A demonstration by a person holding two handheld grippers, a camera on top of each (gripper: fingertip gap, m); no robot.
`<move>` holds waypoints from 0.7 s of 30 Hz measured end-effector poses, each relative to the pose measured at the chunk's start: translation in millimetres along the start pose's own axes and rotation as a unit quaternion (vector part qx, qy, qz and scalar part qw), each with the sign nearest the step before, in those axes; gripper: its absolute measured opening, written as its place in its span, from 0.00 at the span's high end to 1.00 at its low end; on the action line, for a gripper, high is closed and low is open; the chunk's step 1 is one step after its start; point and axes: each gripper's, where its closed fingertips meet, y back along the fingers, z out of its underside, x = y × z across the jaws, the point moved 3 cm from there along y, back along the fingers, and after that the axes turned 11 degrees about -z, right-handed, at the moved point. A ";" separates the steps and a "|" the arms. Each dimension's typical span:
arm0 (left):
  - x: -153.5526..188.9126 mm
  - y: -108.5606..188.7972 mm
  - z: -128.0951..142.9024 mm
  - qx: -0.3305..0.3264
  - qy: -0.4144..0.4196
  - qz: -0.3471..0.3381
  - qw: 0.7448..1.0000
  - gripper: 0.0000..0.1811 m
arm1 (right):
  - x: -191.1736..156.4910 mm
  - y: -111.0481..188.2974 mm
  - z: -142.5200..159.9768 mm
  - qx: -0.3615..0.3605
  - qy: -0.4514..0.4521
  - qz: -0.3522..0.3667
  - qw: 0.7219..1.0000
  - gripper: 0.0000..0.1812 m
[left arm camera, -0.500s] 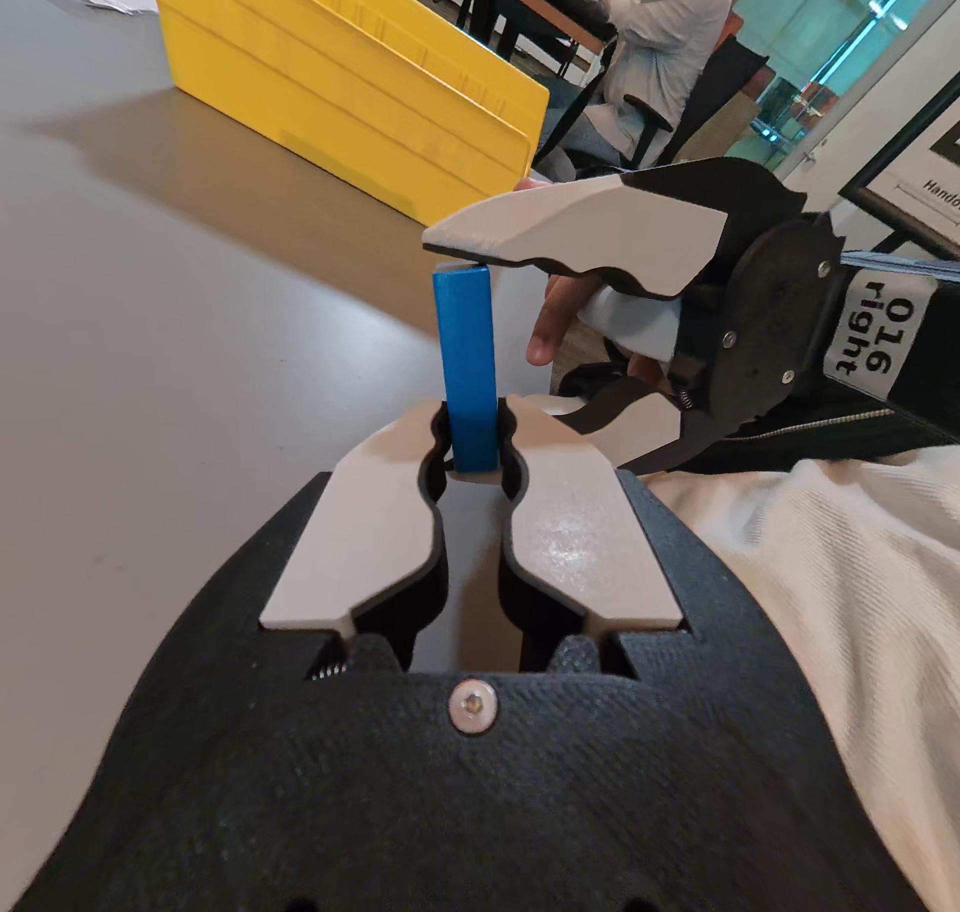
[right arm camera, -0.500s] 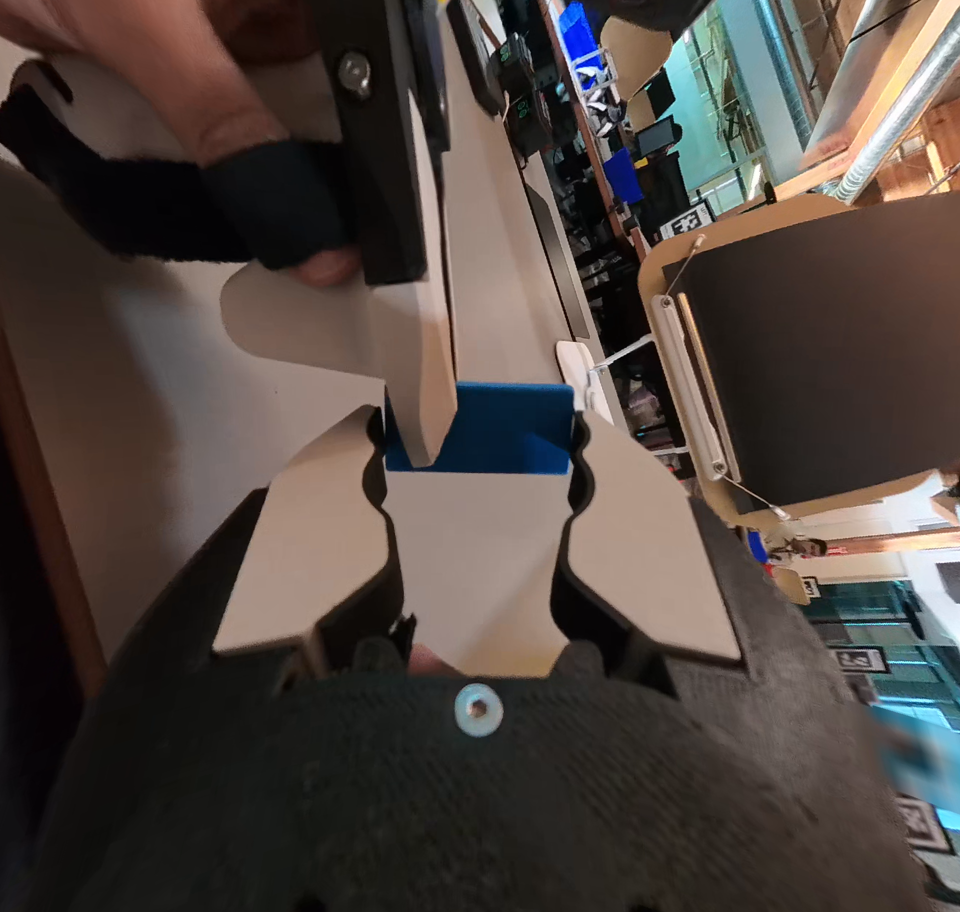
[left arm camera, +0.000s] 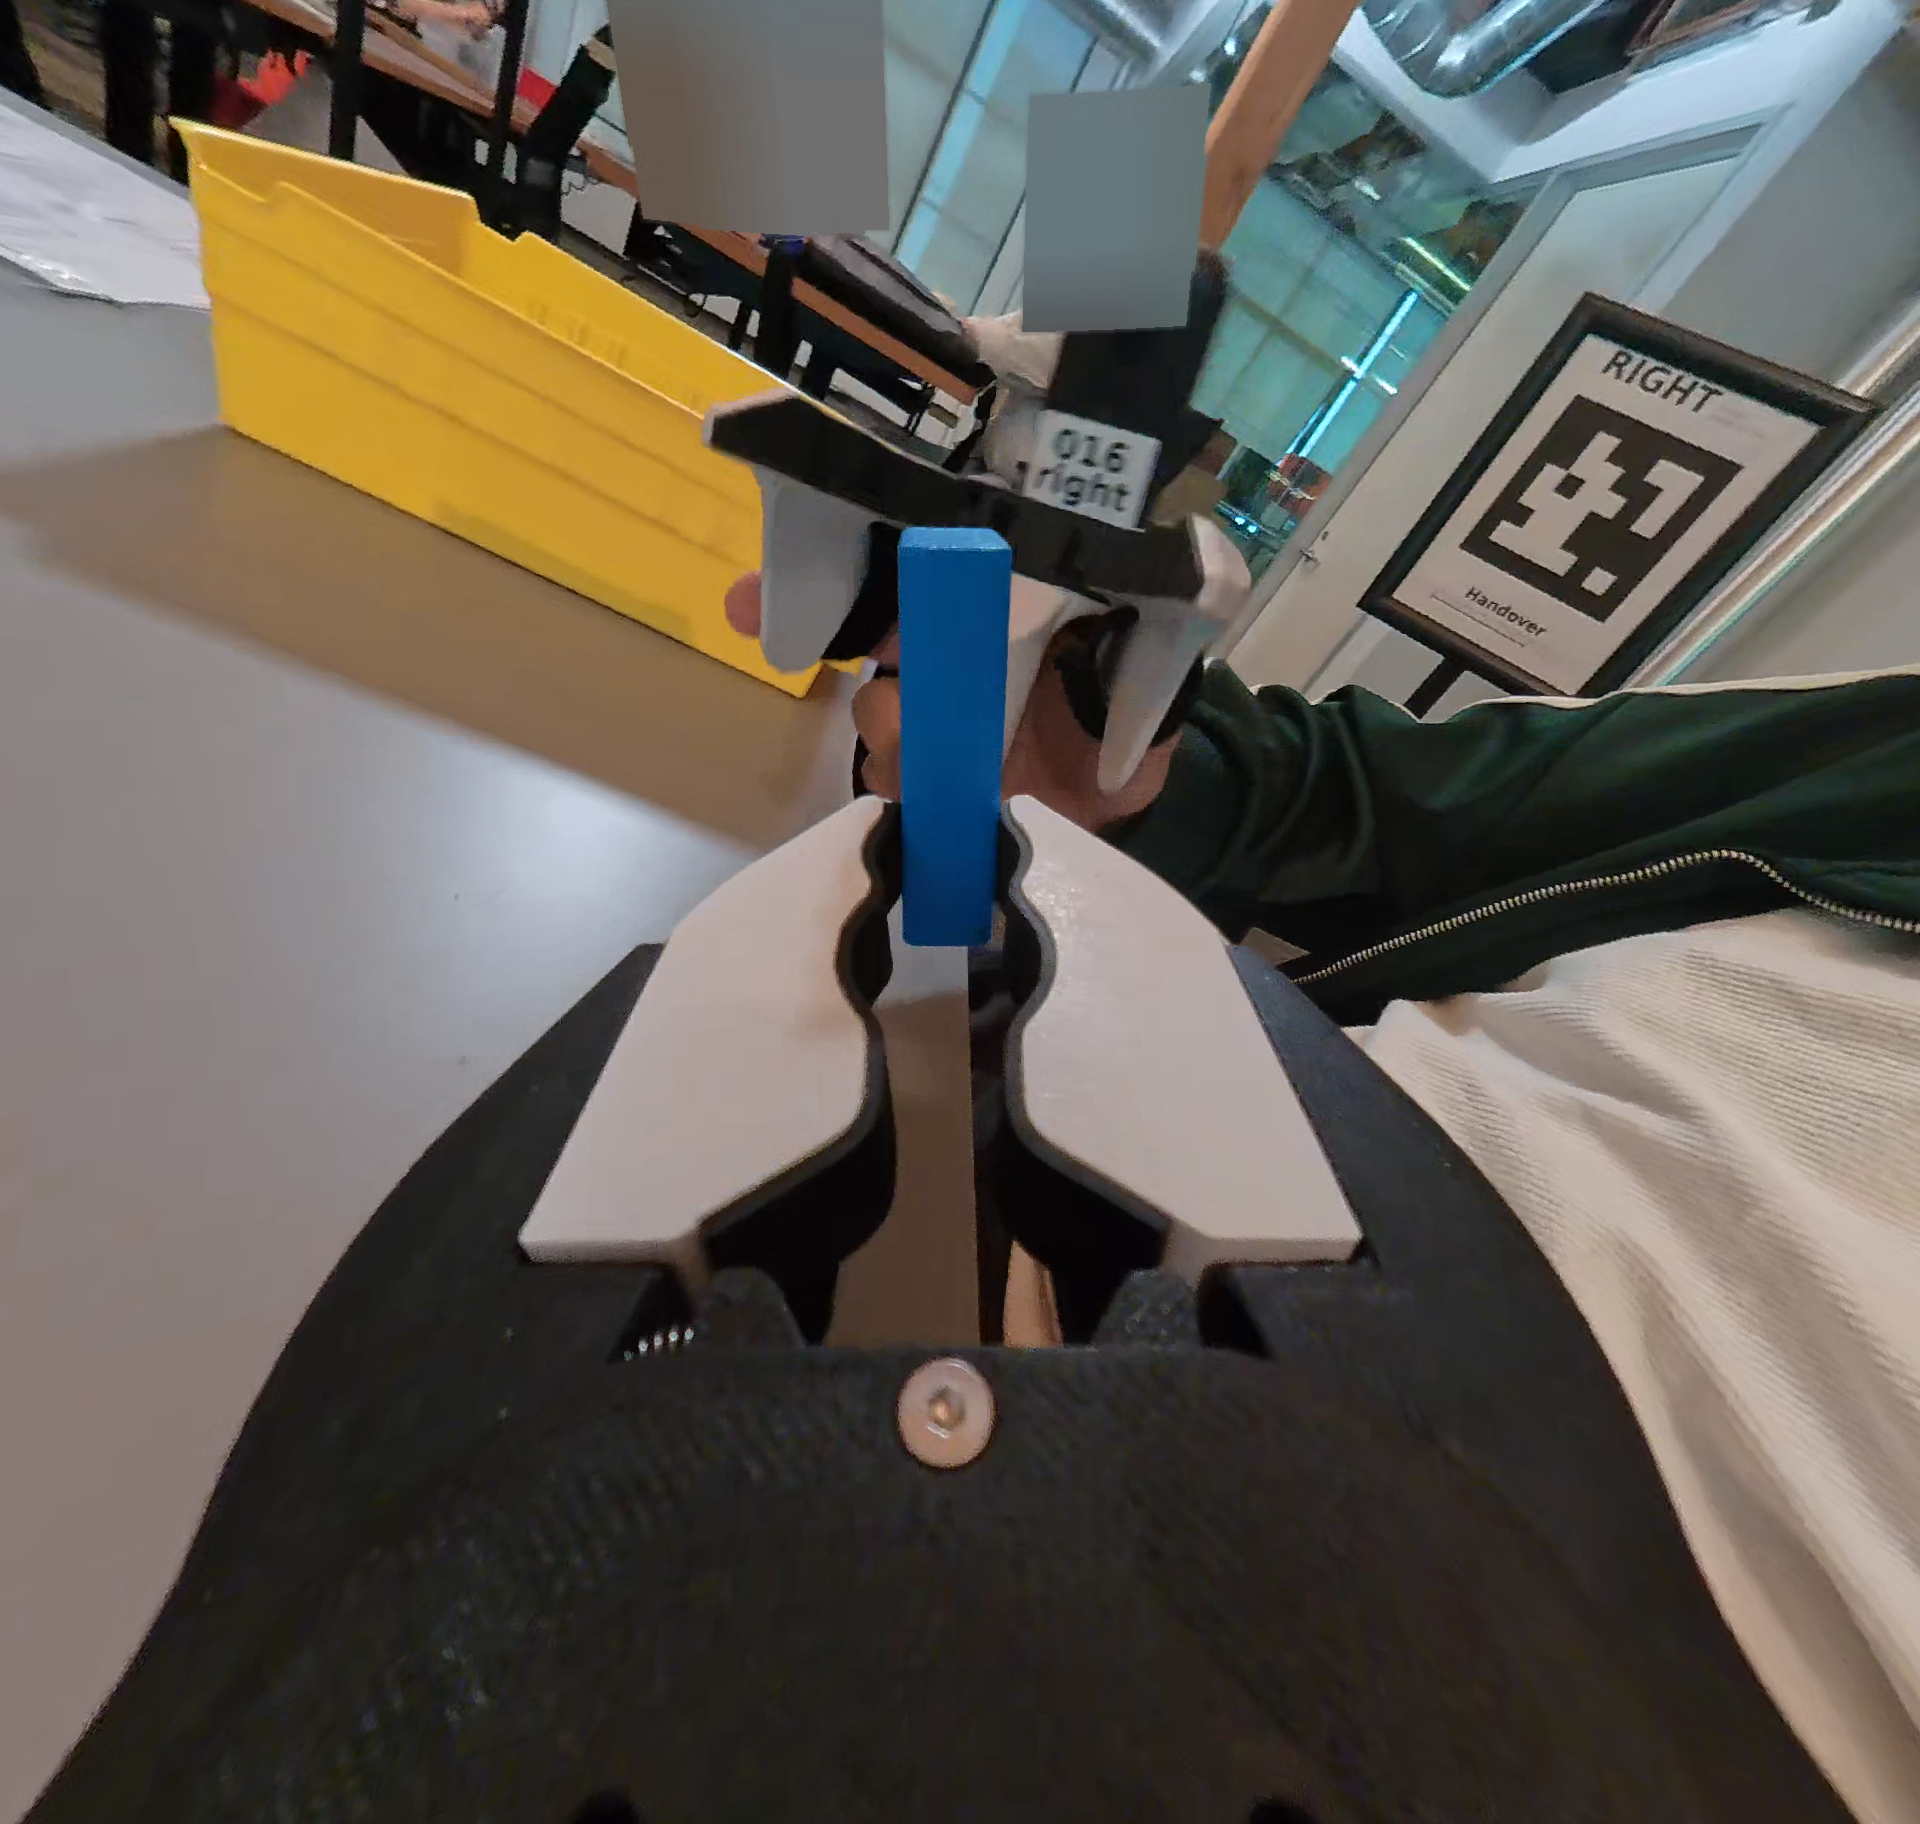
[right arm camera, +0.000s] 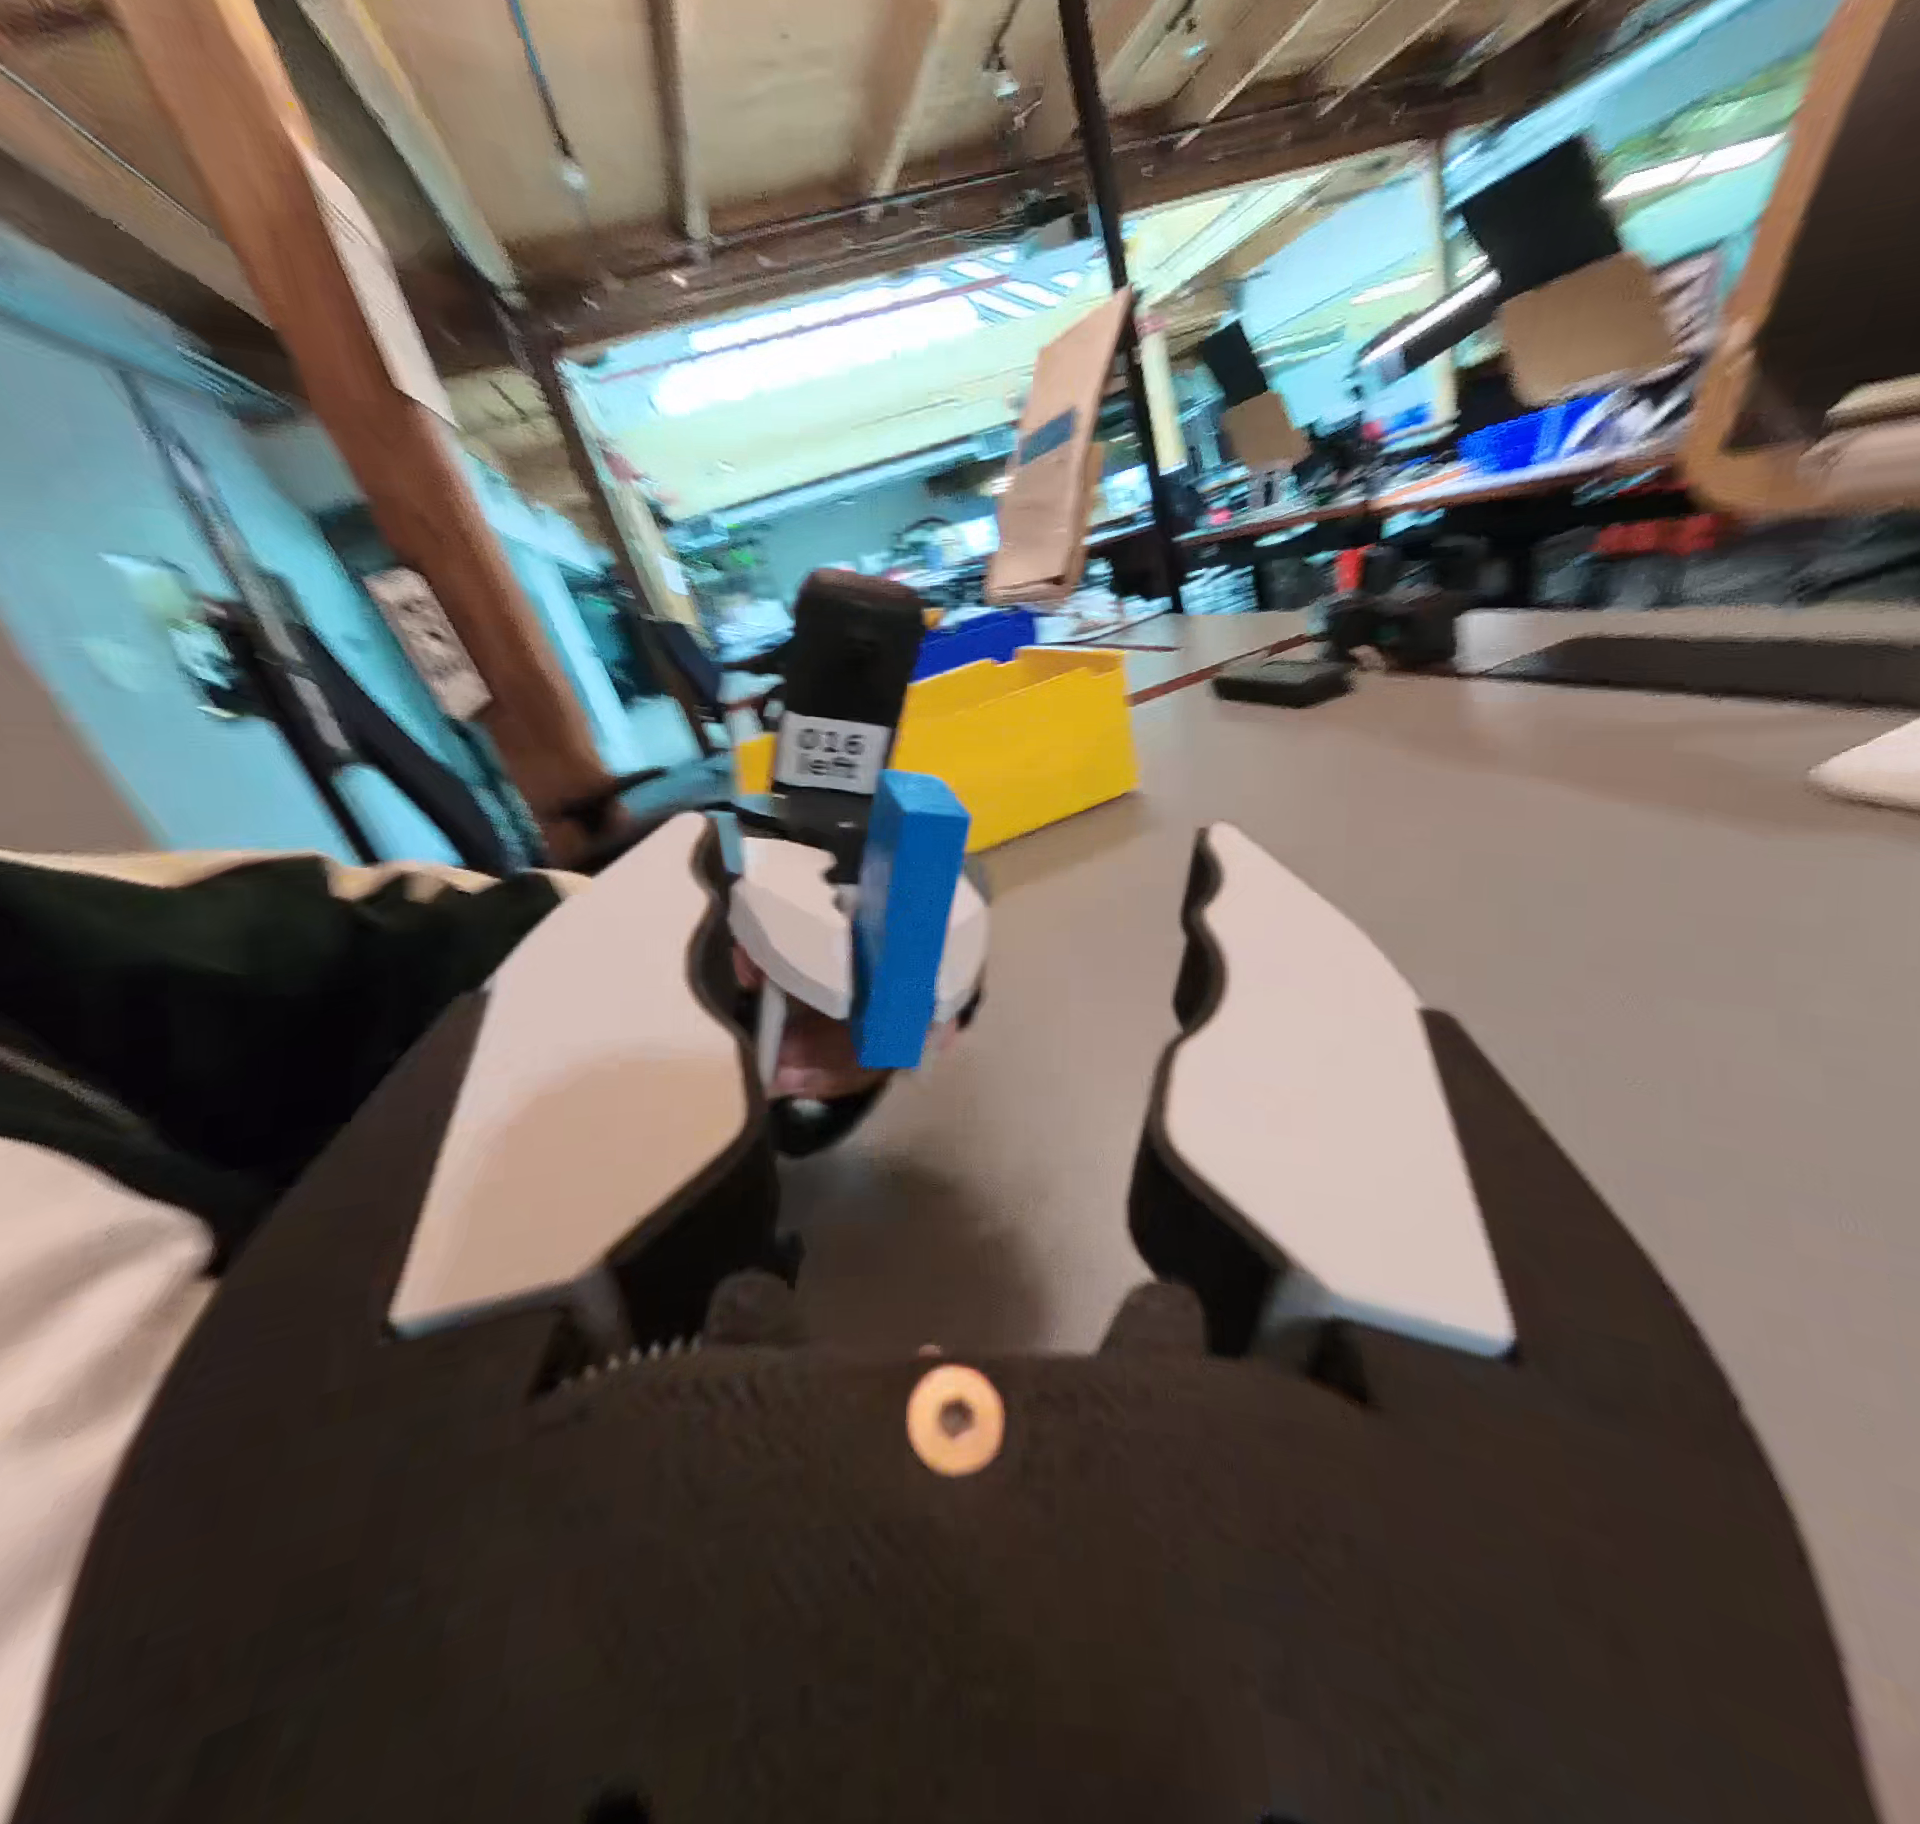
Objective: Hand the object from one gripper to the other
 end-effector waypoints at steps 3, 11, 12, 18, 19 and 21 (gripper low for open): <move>2.8 -1.4 1.1 0.002 -0.003 0.013 1.000 0.92 | -4.0 -4.2 8.6 -0.007 -0.046 -0.034 0.998 0.66; 10.9 -5.2 6.8 -0.011 -0.016 0.039 0.999 0.92 | -14.0 -11.8 18.7 -0.031 -0.044 -0.058 0.997 0.81; 11.8 -6.3 8.7 -0.016 -0.019 0.041 0.999 0.92 | -14.0 -11.9 19.6 -0.031 -0.048 -0.061 0.997 0.83; 12.0 -10.4 15.5 -0.035 -0.026 0.040 0.998 0.92 | -13.4 -11.0 22.7 -0.044 -0.069 -0.068 0.994 0.91; 11.8 -10.3 15.4 -0.035 -0.023 0.042 0.998 0.92 | -13.4 -11.1 22.7 -0.045 -0.070 -0.067 0.994 0.91; 11.4 -10.2 15.5 -0.034 -0.019 0.044 0.998 0.92 | -13.2 -11.1 23.2 -0.046 -0.071 -0.066 0.994 0.91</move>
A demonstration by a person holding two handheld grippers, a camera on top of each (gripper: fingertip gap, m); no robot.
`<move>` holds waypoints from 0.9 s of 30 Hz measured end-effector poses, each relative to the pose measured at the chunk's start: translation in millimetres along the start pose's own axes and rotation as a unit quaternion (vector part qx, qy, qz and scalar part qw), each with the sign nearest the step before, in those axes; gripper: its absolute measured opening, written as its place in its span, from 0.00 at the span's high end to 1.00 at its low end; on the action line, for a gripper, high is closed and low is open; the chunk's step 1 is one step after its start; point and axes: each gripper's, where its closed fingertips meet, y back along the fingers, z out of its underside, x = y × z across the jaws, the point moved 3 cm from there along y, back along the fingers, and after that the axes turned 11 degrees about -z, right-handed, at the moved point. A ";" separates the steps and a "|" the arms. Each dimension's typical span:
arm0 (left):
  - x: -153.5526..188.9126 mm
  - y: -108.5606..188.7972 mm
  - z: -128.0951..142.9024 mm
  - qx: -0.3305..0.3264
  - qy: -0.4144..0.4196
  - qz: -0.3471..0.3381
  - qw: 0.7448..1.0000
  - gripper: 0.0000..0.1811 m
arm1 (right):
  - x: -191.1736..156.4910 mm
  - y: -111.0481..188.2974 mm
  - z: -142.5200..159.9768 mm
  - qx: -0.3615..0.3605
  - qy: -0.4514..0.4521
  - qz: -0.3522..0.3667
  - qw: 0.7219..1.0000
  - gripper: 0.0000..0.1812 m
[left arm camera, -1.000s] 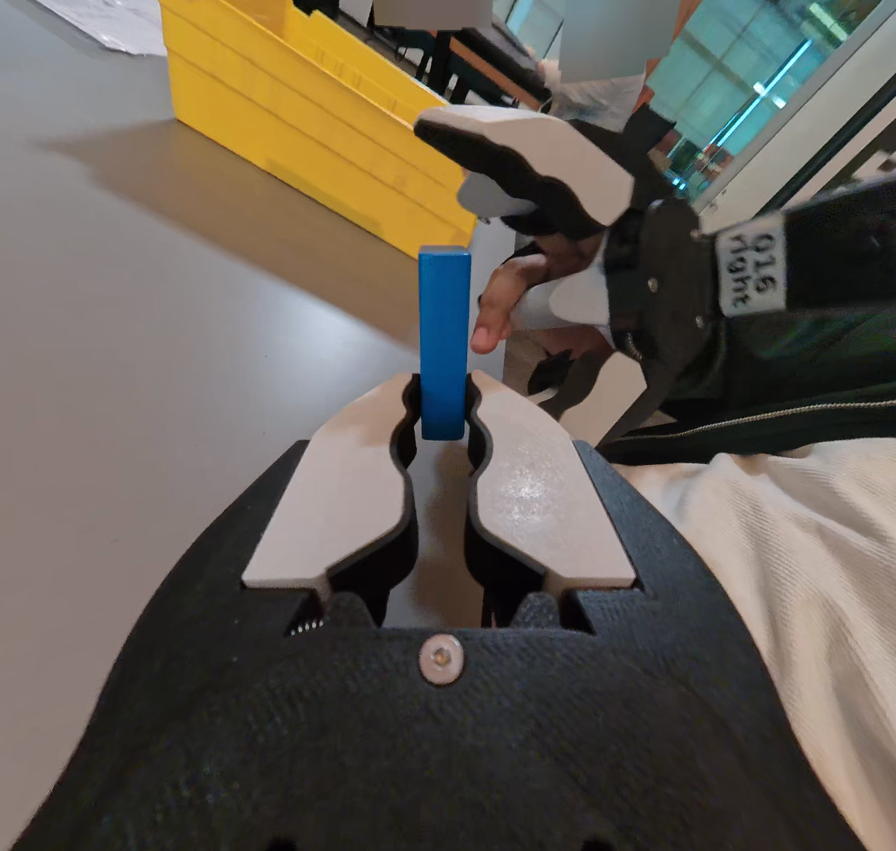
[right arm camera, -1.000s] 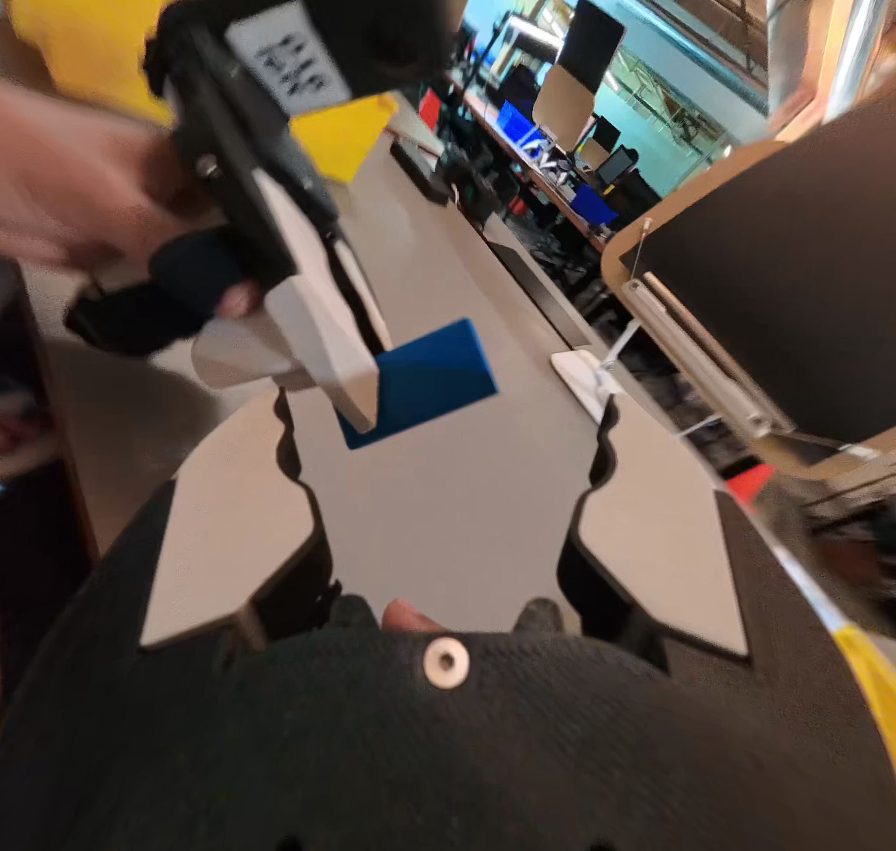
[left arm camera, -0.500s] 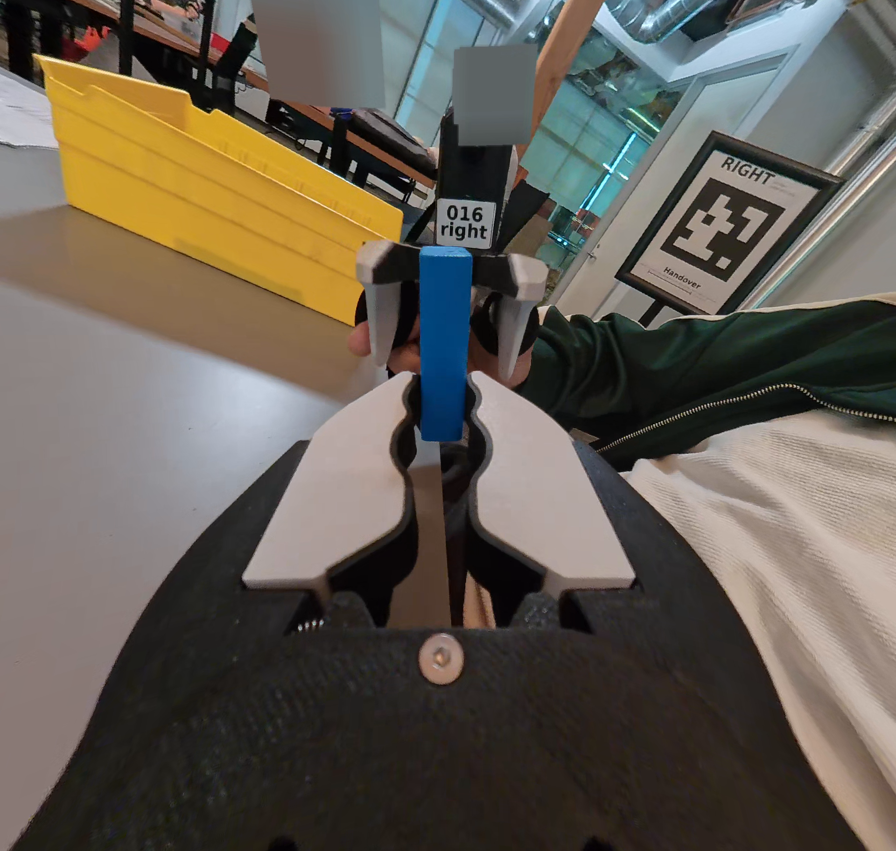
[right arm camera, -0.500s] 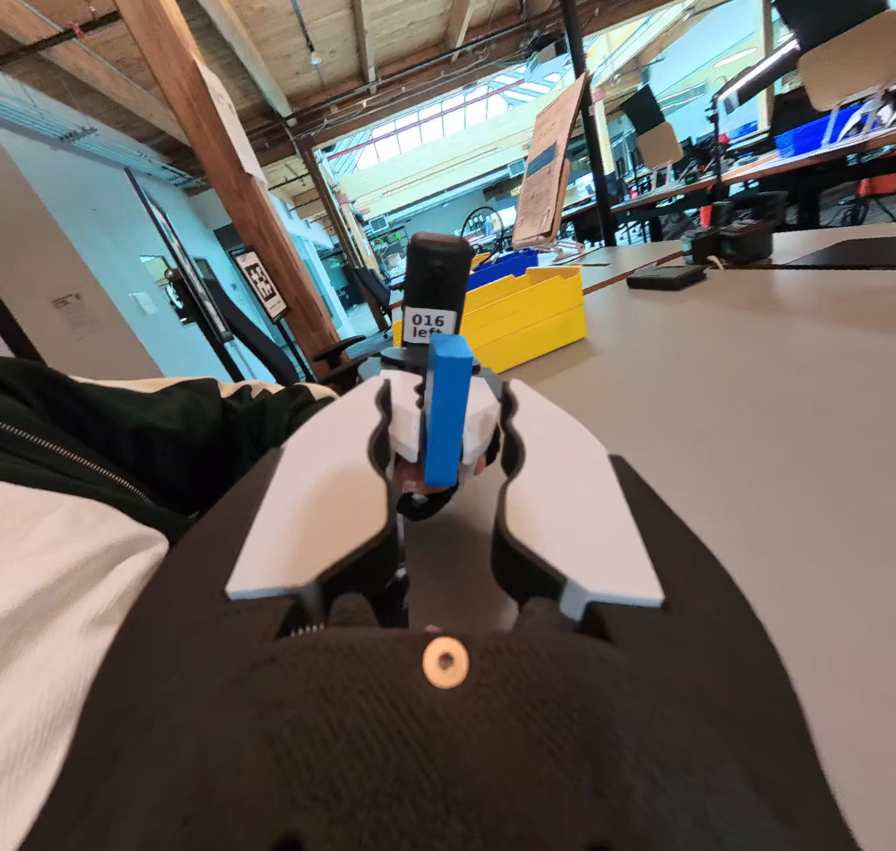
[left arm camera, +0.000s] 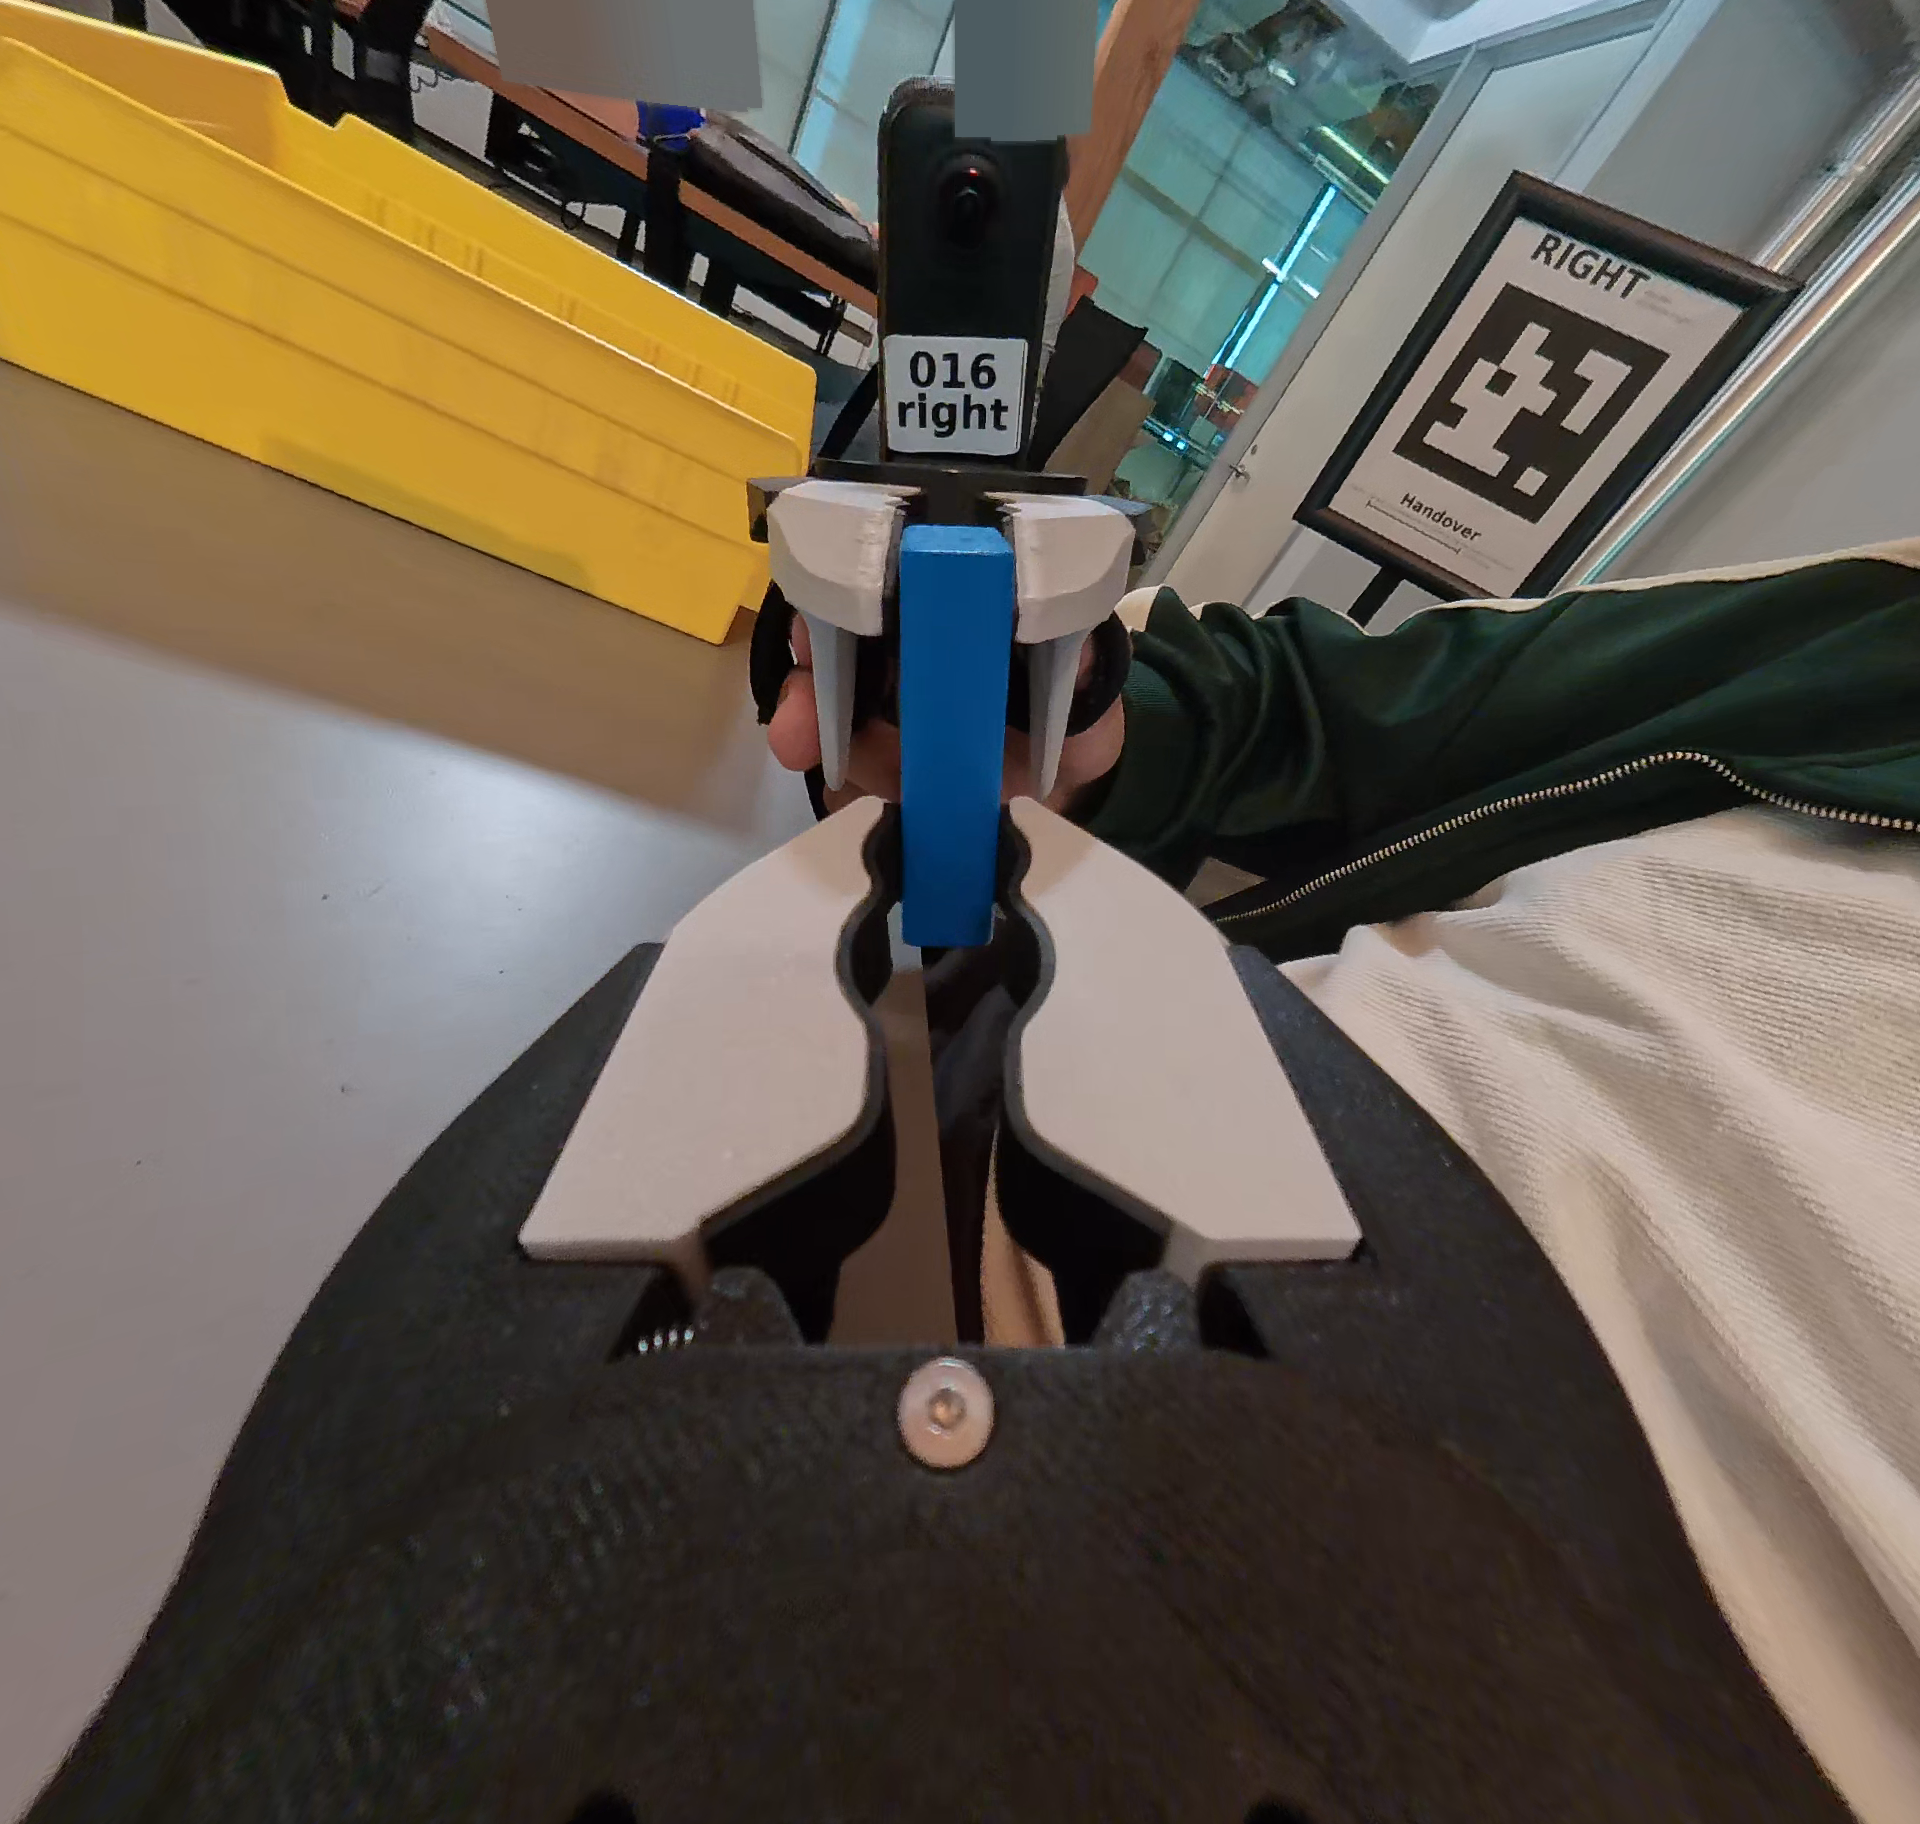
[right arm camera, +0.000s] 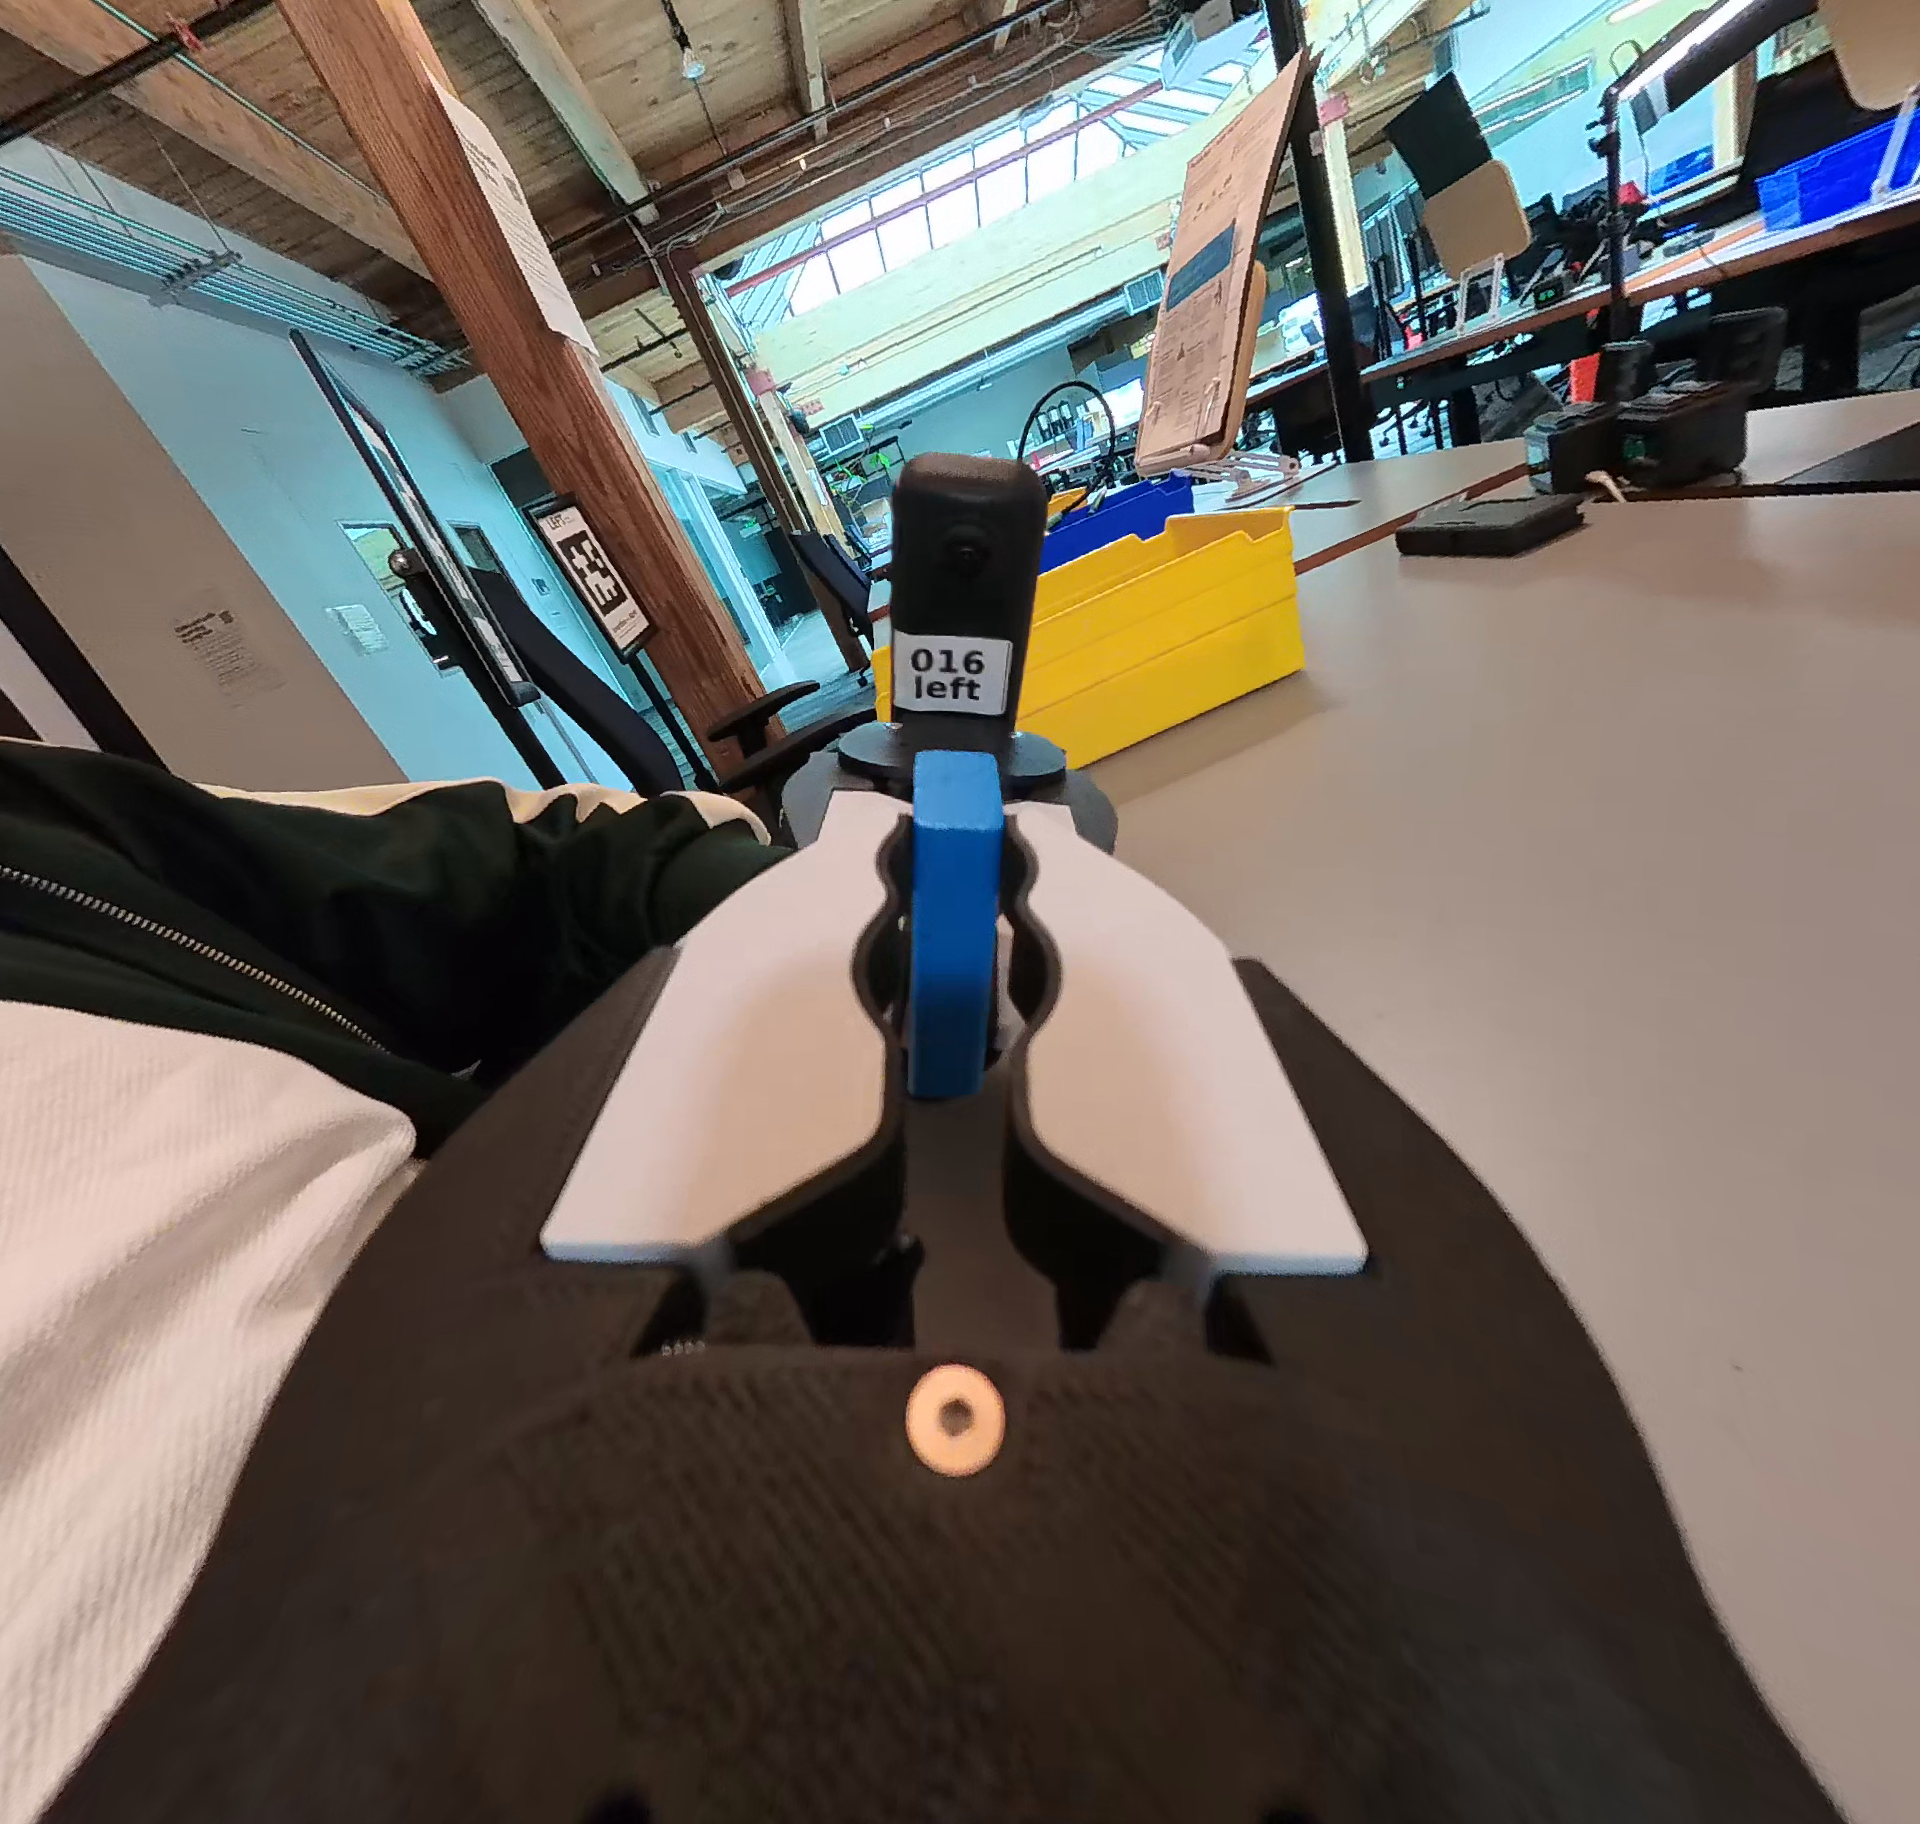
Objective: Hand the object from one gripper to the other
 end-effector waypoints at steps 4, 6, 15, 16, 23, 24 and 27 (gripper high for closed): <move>-0.9 0.0 -0.7 0.005 0.020 0.009 1.000 0.88 | 0.7 2.9 -3.7 0.010 0.000 0.003 1.000 0.91; -1.4 0.1 -0.1 0.004 0.035 0.018 0.999 0.87 | 2.0 5.6 -6.0 0.018 -0.005 0.005 1.000 0.91; -5.7 1.1 0.0 0.006 0.061 0.027 0.998 0.86 | 6.3 10.8 -8.3 0.032 -0.026 0.005 0.999 0.91; -5.8 1.3 -0.2 0.006 0.061 0.027 0.998 0.86 | 5.9 10.3 -7.9 0.030 -0.024 0.006 0.999 0.91; -5.5 2.4 -1.8 0.012 0.066 0.031 0.997 0.85 | 2.5 4.5 -2.4 0.006 -0.012 0.004 1.000 0.91; -5.5 2.4 -1.5 0.011 0.065 0.032 0.997 0.86 | 2.1 3.9 -1.8 0.003 -0.011 0.004 1.000 0.91; -3.8 0.9 3.3 -0.006 0.054 0.036 0.998 0.90 | 1.3 2.2 0.4 -0.004 -0.008 0.003 1.000 0.91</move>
